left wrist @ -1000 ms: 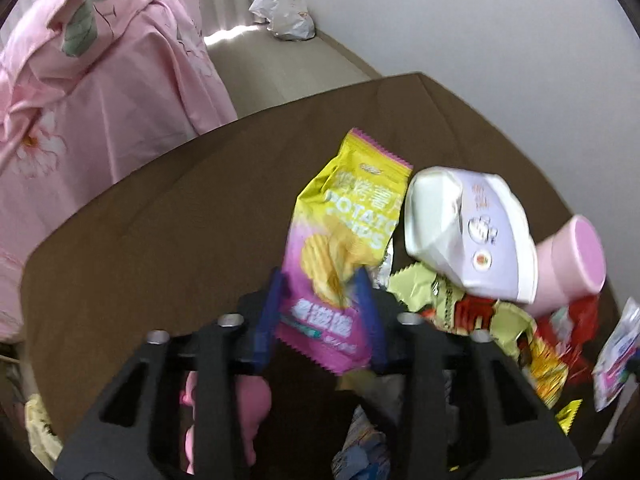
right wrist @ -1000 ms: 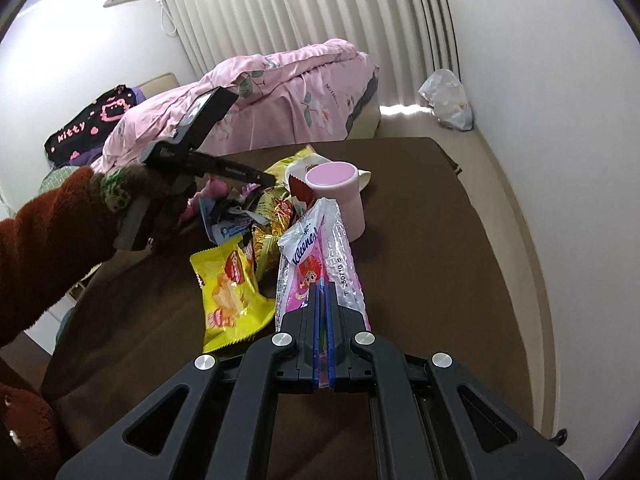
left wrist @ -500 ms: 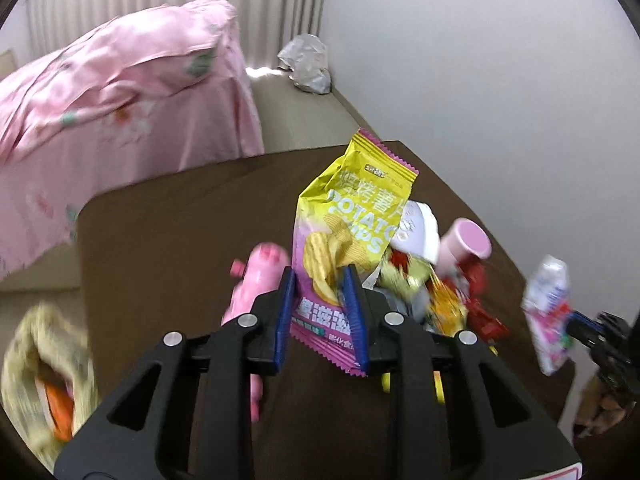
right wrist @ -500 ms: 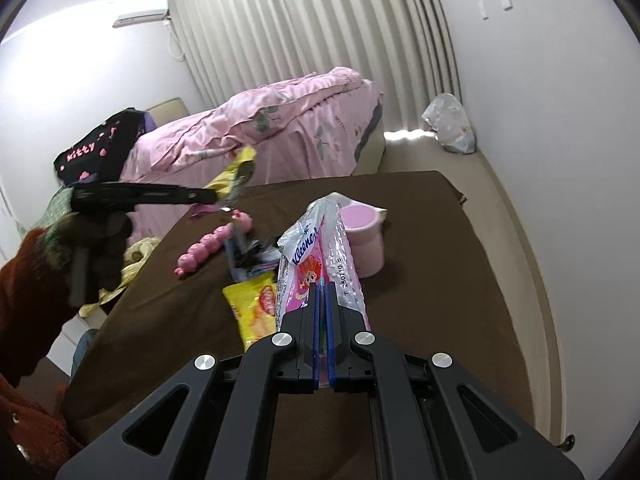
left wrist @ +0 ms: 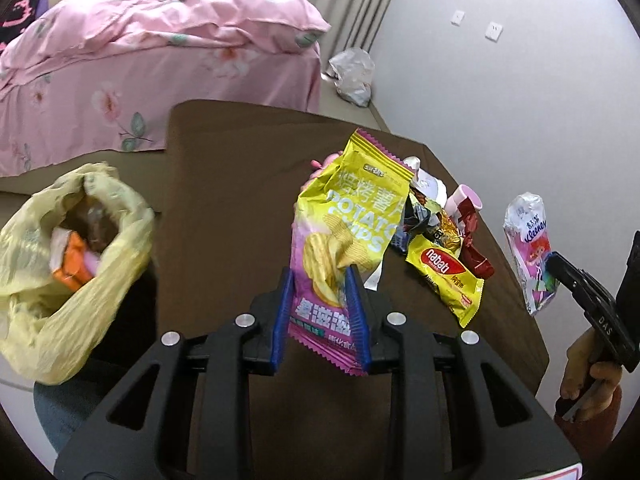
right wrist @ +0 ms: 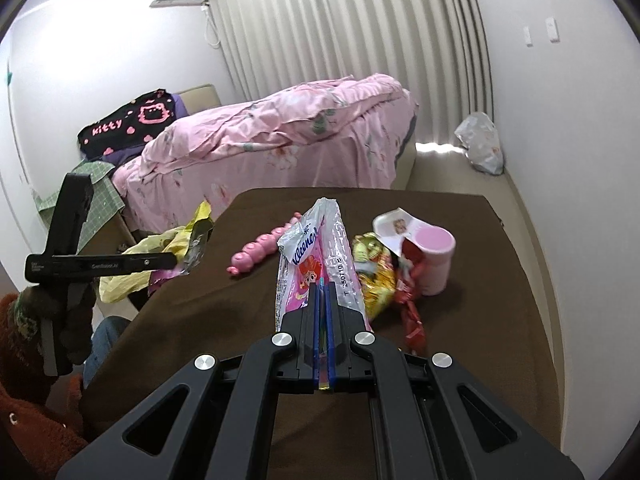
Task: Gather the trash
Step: 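Carry the chip bag and pink wrapper over the yellow trash bag with both grippers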
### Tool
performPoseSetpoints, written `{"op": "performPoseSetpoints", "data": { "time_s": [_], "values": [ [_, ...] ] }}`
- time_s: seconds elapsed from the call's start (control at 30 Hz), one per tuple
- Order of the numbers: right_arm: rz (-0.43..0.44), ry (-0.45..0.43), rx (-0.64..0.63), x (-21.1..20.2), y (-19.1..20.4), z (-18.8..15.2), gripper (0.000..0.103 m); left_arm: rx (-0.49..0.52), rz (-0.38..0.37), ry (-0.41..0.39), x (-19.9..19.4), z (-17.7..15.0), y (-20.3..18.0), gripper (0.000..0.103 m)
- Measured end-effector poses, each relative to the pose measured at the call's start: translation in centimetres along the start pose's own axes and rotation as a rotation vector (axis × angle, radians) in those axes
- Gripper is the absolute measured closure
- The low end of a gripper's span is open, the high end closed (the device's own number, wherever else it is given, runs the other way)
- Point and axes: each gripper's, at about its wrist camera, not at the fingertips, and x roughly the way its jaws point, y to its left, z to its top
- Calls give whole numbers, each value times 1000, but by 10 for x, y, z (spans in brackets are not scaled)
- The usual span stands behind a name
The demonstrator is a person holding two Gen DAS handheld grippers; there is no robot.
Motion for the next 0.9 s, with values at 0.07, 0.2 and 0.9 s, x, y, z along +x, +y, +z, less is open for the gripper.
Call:
{"op": "performPoseSetpoints", "data": {
  "time_s": [0.07,0.2,0.9],
  "values": [
    [3,1,-21,0,13,3,99,-13,3,-30,-14,-4,9,77],
    [31,6,-72,7,42,13,99,-47,47,-96,-41,-7,32,77],
    [265,25,-357,113,228,83,99,-236,371,-282,-118,-28,149,77]
  ]
}}
